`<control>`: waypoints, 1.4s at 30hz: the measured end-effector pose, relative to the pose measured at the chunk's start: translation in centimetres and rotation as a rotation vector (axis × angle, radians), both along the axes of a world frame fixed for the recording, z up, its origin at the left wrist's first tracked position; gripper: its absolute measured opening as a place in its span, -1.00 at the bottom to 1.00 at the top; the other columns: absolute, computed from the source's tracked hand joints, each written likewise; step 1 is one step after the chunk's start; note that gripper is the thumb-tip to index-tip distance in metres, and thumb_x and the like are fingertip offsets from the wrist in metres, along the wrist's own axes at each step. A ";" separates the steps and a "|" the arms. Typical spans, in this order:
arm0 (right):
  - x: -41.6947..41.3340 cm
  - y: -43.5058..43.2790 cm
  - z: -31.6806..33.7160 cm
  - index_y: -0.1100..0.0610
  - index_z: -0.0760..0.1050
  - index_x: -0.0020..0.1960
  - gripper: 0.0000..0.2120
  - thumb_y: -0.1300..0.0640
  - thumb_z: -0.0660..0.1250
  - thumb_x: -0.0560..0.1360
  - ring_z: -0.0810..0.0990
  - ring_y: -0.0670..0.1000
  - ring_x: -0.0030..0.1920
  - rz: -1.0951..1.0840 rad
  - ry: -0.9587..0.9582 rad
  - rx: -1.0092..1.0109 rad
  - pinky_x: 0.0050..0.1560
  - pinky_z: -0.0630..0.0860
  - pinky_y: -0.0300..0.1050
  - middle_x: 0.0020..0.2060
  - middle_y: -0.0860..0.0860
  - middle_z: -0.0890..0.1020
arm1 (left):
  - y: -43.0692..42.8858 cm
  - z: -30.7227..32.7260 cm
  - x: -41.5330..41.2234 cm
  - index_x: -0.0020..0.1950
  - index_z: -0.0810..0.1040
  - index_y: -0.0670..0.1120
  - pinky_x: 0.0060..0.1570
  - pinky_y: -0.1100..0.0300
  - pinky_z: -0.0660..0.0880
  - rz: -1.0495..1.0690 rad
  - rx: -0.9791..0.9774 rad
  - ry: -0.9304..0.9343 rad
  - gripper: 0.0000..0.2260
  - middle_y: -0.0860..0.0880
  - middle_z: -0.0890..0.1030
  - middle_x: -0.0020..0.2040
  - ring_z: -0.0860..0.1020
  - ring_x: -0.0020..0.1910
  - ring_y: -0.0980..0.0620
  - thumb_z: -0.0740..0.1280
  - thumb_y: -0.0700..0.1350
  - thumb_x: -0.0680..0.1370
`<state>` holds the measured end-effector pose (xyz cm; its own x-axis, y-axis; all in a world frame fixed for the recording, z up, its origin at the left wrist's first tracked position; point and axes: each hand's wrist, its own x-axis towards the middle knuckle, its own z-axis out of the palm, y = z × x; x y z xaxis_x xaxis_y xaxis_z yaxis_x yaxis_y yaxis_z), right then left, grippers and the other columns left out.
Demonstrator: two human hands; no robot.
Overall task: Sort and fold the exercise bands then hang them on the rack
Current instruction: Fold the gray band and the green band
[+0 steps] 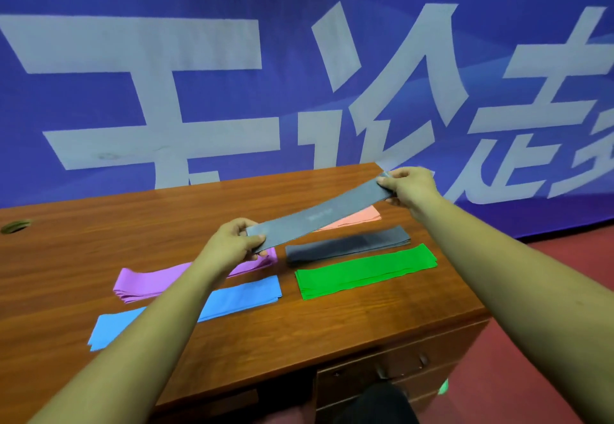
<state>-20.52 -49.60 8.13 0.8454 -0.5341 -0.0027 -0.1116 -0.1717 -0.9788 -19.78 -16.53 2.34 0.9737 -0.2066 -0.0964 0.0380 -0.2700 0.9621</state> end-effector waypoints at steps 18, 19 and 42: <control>3.4 -6.7 -10.7 0.22 0.61 -0.11 -0.90 0.18 0.45 0.47 0.50 0.02 -0.09 -0.082 0.254 -0.536 -0.10 0.34 -0.18 -0.17 0.02 0.59 | -7.6 -5.8 3.9 0.04 0.43 -0.05 -0.34 0.20 0.55 -0.015 0.515 -0.208 -0.81 -0.08 0.58 -0.22 0.66 -0.40 0.06 0.36 -0.27 0.52; 3.5 -6.9 -11.0 0.22 0.59 -0.12 -0.89 0.18 0.45 0.46 0.50 0.02 -0.09 -0.079 0.261 -0.559 -0.09 0.35 -0.17 -0.16 0.03 0.58 | -7.7 -6.1 4.1 0.05 0.43 -0.05 -0.26 0.12 0.58 -0.020 0.547 -0.213 -0.81 -0.11 0.60 -0.18 0.67 -0.34 0.00 0.36 -0.26 0.52; -2.9 0.3 -13.3 0.13 0.56 0.13 -0.80 0.17 0.31 0.52 0.54 0.01 0.06 0.392 -0.014 -0.886 0.14 0.50 -0.04 0.06 0.03 0.54 | -8.6 -7.0 0.9 -0.12 0.47 -0.02 -0.17 0.18 0.34 -0.089 0.641 -0.364 -0.94 -0.05 0.53 -0.09 0.49 -0.12 0.00 0.34 -0.15 0.49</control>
